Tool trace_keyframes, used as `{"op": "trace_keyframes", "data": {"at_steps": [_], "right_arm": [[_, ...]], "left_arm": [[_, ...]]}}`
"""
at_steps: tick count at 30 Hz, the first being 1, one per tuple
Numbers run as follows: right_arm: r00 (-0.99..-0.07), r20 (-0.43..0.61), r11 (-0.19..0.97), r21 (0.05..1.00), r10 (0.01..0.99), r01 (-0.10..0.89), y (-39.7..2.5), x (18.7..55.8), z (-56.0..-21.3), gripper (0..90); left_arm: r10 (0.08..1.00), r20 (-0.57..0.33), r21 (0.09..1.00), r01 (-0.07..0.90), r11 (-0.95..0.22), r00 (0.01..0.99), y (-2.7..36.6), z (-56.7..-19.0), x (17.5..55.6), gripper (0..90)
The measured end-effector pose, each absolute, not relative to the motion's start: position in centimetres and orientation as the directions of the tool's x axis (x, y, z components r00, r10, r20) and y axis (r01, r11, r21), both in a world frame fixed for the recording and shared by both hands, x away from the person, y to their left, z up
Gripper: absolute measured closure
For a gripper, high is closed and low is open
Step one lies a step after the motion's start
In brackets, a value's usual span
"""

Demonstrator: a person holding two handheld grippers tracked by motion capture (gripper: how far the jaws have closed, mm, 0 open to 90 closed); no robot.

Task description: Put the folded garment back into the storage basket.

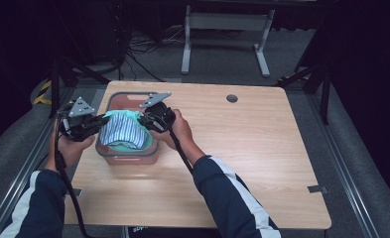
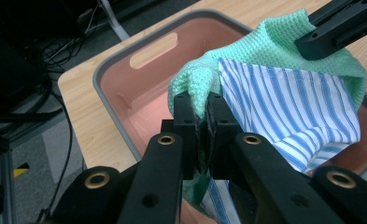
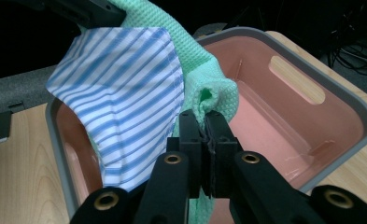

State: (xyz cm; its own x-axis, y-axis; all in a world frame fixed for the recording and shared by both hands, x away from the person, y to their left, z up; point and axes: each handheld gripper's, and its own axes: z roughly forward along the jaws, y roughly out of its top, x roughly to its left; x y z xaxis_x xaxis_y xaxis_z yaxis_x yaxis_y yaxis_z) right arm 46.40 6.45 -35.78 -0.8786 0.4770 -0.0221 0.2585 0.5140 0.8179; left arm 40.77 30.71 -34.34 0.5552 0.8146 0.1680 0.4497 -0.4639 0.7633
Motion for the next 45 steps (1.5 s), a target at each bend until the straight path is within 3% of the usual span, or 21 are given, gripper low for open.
{"op": "trace_keyframes", "data": {"at_steps": [17,32,36,45], "right_arm": [[-0.875,-0.013,0.568,0.765,0.483,0.303,7.0,47.7,-39.0,86.7],[-0.871,-0.010,0.600,0.729,0.492,0.330,7.1,48.2,-40.4,82.4],[-0.868,-0.013,0.601,0.727,0.496,0.333,7.0,48.2,-40.3,78.9],[-0.857,-0.018,0.588,0.735,0.514,0.337,6.3,48.2,-39.7,72.7]], "left_arm": [[0.816,0.156,0.707,0.514,-0.486,0.557,29.6,-38.2,43.0,84.6],[0.808,0.179,0.684,0.519,-0.513,0.562,28.4,-39.3,43.3,81.9],[0.808,0.182,0.675,0.526,-0.518,0.561,28.4,-39.4,43.3,78.8],[0.817,0.192,0.685,0.522,-0.508,0.543,28.5,-38.9,43.1,59.9]]}}
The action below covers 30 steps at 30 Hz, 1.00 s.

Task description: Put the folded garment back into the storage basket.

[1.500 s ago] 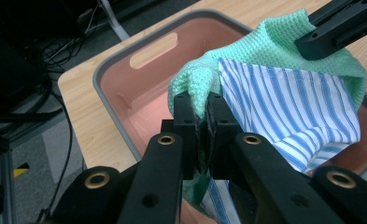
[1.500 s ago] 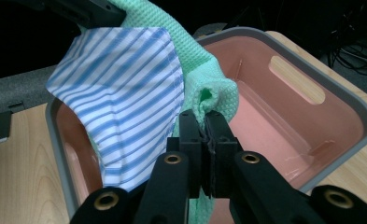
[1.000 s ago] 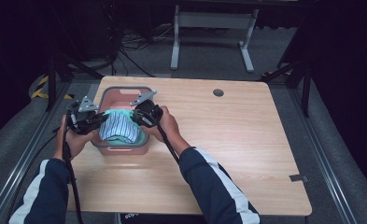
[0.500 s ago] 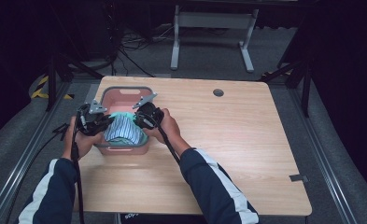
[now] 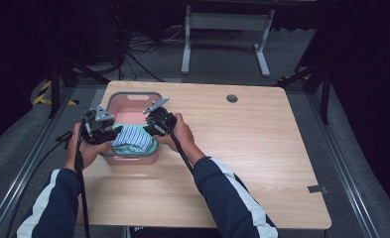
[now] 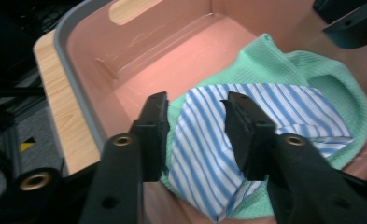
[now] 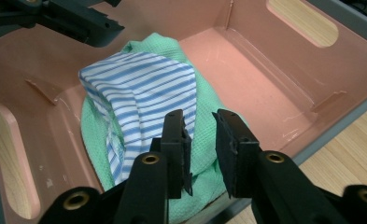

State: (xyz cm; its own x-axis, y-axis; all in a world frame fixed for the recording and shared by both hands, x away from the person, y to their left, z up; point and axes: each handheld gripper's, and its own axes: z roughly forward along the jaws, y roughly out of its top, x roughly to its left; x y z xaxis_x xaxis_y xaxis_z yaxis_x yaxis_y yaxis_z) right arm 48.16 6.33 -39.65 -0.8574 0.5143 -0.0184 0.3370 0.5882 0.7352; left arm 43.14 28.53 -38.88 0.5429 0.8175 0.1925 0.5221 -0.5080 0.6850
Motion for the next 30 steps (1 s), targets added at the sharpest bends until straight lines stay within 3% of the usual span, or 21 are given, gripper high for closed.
{"op": "trace_keyframes", "data": {"at_steps": [15,23,30], "right_arm": [[-0.852,-0.045,0.586,0.745,0.522,0.319,5.0,47.6,-38.6,58.8],[-0.850,-0.109,0.627,0.724,0.515,0.287,3.5,46.7,-37.6,46.8],[-0.836,-0.168,0.653,0.709,0.523,0.266,2.0,45.6,-37.0,37.9]], "left_arm": [[0.803,0.198,0.724,0.468,-0.507,0.562,27.5,-37.6,41.6,51.4],[0.792,0.173,0.758,0.434,-0.487,0.586,26.2,-36.5,39.9,36.0],[0.775,0.166,0.781,0.399,-0.481,0.609,24.7,-35.7,38.6,28.0]]}}
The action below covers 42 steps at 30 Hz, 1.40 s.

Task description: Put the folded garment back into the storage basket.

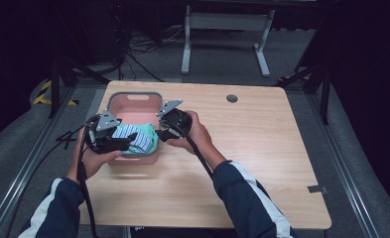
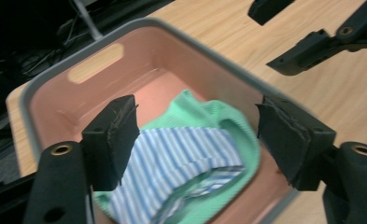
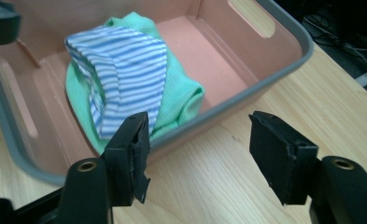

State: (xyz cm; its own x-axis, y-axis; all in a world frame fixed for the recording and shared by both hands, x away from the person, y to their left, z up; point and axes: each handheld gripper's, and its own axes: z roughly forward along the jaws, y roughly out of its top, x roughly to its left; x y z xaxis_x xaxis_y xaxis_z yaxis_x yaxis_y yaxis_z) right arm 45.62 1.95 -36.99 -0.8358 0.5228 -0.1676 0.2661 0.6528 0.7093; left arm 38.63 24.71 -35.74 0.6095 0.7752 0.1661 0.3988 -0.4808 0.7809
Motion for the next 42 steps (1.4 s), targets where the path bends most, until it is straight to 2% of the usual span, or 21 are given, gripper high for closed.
{"op": "trace_keyframes", "data": {"at_steps": [4,20,29,33,42], "right_arm": [[-0.827,-0.200,0.663,0.705,0.526,0.251,0.9,45.1,-36.7,36.7],[-0.803,-0.242,0.673,0.697,0.545,0.247,-6.5,42.4,-35.7,33.0],[-0.769,-0.265,0.681,0.675,0.582,0.283,-10.5,41.0,-36.7,33.0],[-0.768,-0.270,0.687,0.669,0.581,0.284,-11.6,40.4,-37.1,33.0],[-0.767,-0.268,0.687,0.667,0.583,0.289,-14.6,38.4,-38.9,31.8]], "left_arm": [[0.755,0.183,0.777,0.377,-0.503,0.630,23.5,-35.4,37.7,24.7],[0.662,0.205,0.752,0.317,-0.578,0.721,20.4,-36.5,35.0,24.4],[0.620,0.235,0.725,0.290,-0.624,0.748,18.8,-37.3,34.3,23.0],[0.612,0.239,0.733,0.273,-0.623,0.754,18.4,-37.5,33.9,26.9],[0.556,0.228,0.707,0.257,-0.659,0.799,16.6,-39.5,32.8,23.9]]}}
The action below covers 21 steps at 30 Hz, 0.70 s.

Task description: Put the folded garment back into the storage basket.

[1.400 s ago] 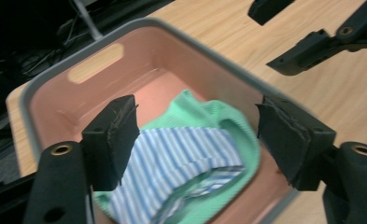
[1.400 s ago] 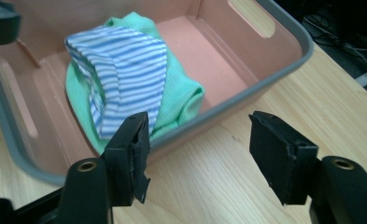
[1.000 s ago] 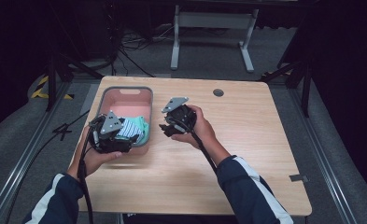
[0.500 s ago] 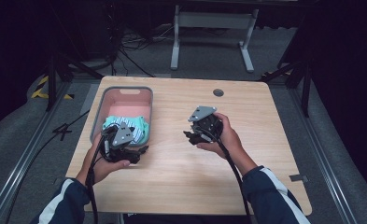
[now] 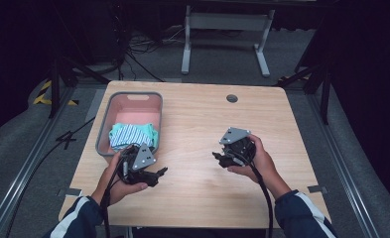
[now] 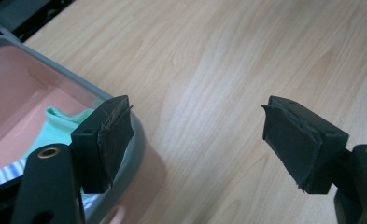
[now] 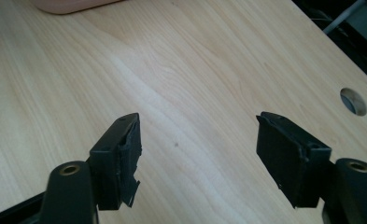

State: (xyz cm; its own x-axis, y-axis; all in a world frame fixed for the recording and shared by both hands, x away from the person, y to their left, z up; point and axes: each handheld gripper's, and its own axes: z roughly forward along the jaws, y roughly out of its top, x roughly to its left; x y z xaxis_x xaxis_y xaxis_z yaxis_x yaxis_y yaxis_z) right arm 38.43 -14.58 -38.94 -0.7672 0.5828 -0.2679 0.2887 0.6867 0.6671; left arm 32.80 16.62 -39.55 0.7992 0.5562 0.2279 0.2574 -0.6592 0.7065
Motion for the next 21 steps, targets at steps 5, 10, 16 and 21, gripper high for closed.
{"op": "trace_keyframes", "data": {"at_steps": [5,10,16,21], "right_arm": [[-0.759,-0.252,0.673,0.671,0.601,0.310,-16.1,37.5,-39.9,31.7],[-0.748,-0.238,0.662,0.670,0.620,0.335,-18.1,36.4,-41.2,31.5],[-0.728,-0.233,0.650,0.667,0.645,0.363,-20.7,35.6,-42.5,30.8],[-0.709,-0.224,0.635,0.668,0.668,0.388,-22.7,35.1,-43.3,30.4]], "left_arm": [[0.524,0.224,0.681,0.252,-0.687,0.822,15.9,-40.9,32.6,23.6],[0.488,0.232,0.646,0.241,-0.724,0.842,15.2,-42.3,32.4,23.5],[0.484,0.259,0.609,0.247,-0.754,0.836,14.8,-43.9,32.3,23.4],[0.465,0.243,0.582,0.256,-0.772,0.851,14.7,-44.9,32.3,23.1]]}}
